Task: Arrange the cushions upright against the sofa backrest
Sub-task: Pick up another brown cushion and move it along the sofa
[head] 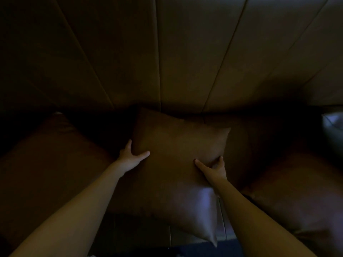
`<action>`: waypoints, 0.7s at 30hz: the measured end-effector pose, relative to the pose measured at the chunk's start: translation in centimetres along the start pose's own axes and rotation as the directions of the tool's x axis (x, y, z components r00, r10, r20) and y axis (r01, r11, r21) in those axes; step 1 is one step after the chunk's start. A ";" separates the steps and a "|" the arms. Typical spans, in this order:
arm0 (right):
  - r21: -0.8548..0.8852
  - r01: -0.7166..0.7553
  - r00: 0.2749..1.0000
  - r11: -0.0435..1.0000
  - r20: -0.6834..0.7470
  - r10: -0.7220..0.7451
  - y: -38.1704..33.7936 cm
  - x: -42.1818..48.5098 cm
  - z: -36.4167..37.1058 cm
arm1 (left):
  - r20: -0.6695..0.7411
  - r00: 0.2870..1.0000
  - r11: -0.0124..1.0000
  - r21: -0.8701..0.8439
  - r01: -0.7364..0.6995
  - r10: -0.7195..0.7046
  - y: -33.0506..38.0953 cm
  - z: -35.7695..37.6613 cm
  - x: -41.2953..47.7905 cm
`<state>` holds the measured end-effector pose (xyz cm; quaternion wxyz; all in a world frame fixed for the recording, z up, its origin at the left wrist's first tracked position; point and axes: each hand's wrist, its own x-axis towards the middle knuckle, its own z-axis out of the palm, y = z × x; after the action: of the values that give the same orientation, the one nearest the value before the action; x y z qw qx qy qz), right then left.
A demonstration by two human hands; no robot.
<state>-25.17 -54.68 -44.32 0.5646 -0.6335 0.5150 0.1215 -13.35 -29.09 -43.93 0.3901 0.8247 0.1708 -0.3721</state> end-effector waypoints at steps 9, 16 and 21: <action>0.043 0.125 0.991 0.991 -0.041 -0.124 -2.5 -3.3 -2.8 | -0.157 0.977 0.949 0.301 -0.089 0.141 7.1 3.5 -3.4; 0.151 0.153 0.983 0.977 -0.125 -0.134 -1.9 -4.3 -12.7 | -0.067 0.977 0.938 0.299 -0.176 0.205 12.5 12.6 -7.9; 0.172 0.093 0.987 0.981 -0.149 -0.067 2.1 -3.7 -23.1 | 0.177 0.956 0.946 0.186 -0.265 0.233 15.6 22.8 -12.9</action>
<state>-38.34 -71.90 -35.15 0.5851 -0.6078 0.5368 0.0065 -23.92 -56.52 -35.80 0.3577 0.8451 -0.0053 -0.3973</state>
